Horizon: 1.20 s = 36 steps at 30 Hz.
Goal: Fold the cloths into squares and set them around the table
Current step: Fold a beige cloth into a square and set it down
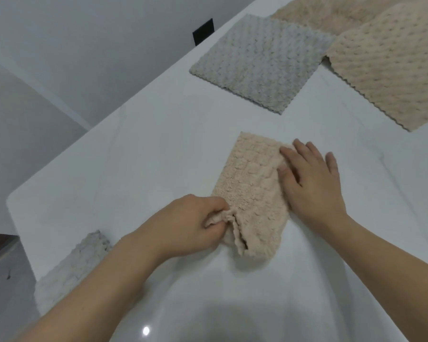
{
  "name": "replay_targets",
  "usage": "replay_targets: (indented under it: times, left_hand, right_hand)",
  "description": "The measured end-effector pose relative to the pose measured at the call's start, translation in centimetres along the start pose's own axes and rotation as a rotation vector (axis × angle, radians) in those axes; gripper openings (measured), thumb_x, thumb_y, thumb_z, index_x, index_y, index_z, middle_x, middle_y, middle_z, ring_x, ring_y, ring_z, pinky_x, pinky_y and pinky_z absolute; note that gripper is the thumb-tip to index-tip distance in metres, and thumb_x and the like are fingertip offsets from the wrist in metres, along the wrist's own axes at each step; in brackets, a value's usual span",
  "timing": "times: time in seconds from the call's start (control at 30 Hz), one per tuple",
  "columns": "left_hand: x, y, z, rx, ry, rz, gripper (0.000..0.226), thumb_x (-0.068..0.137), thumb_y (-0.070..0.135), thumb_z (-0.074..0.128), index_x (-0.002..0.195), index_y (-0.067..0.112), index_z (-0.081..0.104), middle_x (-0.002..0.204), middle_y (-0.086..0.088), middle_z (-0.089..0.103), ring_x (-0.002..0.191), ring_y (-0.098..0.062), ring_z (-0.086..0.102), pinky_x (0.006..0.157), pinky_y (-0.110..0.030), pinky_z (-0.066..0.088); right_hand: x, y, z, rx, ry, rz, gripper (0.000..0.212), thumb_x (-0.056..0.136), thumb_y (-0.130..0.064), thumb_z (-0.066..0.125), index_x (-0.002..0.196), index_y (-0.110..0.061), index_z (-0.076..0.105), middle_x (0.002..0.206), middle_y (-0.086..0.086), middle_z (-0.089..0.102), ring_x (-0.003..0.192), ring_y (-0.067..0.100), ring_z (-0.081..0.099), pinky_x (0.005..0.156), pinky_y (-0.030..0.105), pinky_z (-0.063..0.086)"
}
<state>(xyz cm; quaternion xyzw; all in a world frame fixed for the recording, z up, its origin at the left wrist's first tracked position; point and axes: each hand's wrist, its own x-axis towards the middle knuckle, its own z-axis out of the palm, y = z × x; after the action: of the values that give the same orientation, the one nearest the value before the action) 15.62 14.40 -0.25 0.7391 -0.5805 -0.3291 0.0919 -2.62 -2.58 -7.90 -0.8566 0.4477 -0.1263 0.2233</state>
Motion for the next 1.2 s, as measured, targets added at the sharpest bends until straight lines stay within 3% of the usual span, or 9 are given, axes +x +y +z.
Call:
replay_targets:
  times: [0.23,0.4,0.53,0.63,0.77,0.83,1.03,1.13,1.2]
  left_hand:
    - [6.5,1.8,-3.2,-0.27,0.183,0.027,0.008,0.088,0.024,0.066,0.096,0.028,0.069,0.089,0.011,0.071,0.085,-0.003,0.064,0.079,-0.023,0.049]
    - [11.5,2.9,-3.9,-0.251,0.165,0.029,0.009,0.088,0.025,0.065,0.094,0.027,0.071,0.087,0.01,0.072,0.083,-0.005,0.066,0.081,-0.03,0.053]
    - [14.2,2.6,-3.7,-0.198,0.1,0.033,0.013,0.087,0.03,0.067,0.1,0.031,0.069,0.094,0.016,0.07,0.088,0.002,0.063,0.085,-0.025,0.052]
    - [14.3,0.8,-2.9,-0.204,0.17,0.059,0.018,0.087,0.033,0.067,0.104,0.028,0.066,0.097,0.015,0.067,0.091,0.0,0.059,0.082,-0.015,0.044]
    - [13.6,-1.5,-0.2,-0.284,0.456,0.044,0.013,0.091,0.032,0.056,0.081,0.023,0.06,0.079,0.009,0.055,0.08,-0.018,0.053,0.071,-0.031,0.041]
    - [13.9,-1.4,0.8,-0.143,0.56,0.014,0.025,0.094,0.033,0.05,0.071,0.023,0.046,0.071,0.01,0.047,0.074,-0.02,0.046,0.068,-0.037,0.037]
    - [14.6,-1.3,1.0,-0.01,0.607,0.01,0.031,0.098,0.04,0.036,0.071,0.027,0.03,0.071,0.01,0.039,0.072,-0.019,0.039,0.07,-0.036,0.029]
    - [14.7,-1.2,1.2,0.025,0.598,0.006,0.029,0.099,0.039,0.036,0.073,0.027,0.03,0.075,0.01,0.042,0.075,-0.02,0.039,0.071,-0.037,0.029]
    - [14.7,-1.2,1.2,0.05,0.594,0.01,0.027,0.099,0.041,0.035,0.075,0.028,0.031,0.077,0.01,0.042,0.076,-0.019,0.039,0.072,-0.037,0.03]
  right_hand:
    - [-0.2,0.2,-0.6,0.388,0.086,0.031,0.064,0.097,-0.051,0.01,0.122,-0.029,0.064,0.147,-0.011,0.044,0.141,0.0,0.026,0.12,0.036,0.004]
    - [-0.3,0.1,-0.9,0.449,0.212,0.06,0.061,0.094,-0.056,0.023,0.107,-0.015,0.065,0.128,-0.004,0.061,0.121,0.005,0.048,0.116,0.042,0.023]
    - [0.5,-0.1,-0.9,0.294,0.242,0.098,0.035,0.091,-0.047,0.045,0.09,-0.017,0.063,0.109,-0.008,0.063,0.105,0.007,0.052,0.1,0.049,0.04]
    - [1.0,0.1,-0.4,0.148,0.258,0.12,0.022,0.088,-0.028,0.057,0.07,-0.019,0.049,0.12,-0.003,0.062,0.112,0.014,0.052,0.104,0.048,0.036]
    - [1.2,-0.1,-0.2,0.107,0.248,0.163,0.018,0.084,-0.023,0.059,0.072,-0.023,0.045,0.127,-0.003,0.059,0.118,0.015,0.049,0.109,0.048,0.031]
    - [1.3,-0.1,-0.2,0.115,0.246,0.173,0.014,0.084,-0.026,0.056,0.074,-0.023,0.046,0.127,-0.004,0.058,0.119,0.016,0.05,0.109,0.046,0.032]
    - [1.9,-0.4,-0.9,0.135,0.172,0.231,0.015,0.082,-0.038,0.049,0.081,-0.024,0.054,0.132,-0.011,0.052,0.125,0.013,0.041,0.107,0.033,0.022]
    - [3.7,-0.6,-1.8,0.134,0.018,0.313,0.026,0.073,-0.041,0.039,0.077,-0.023,0.057,0.137,-0.015,0.038,0.126,0.011,0.026,0.096,0.023,0.008]
    - [5.6,-1.2,-2.9,0.052,-0.103,0.288,0.036,0.075,-0.045,0.034,0.077,-0.024,0.062,0.134,-0.014,0.036,0.12,0.017,0.027,0.092,0.027,0.011]
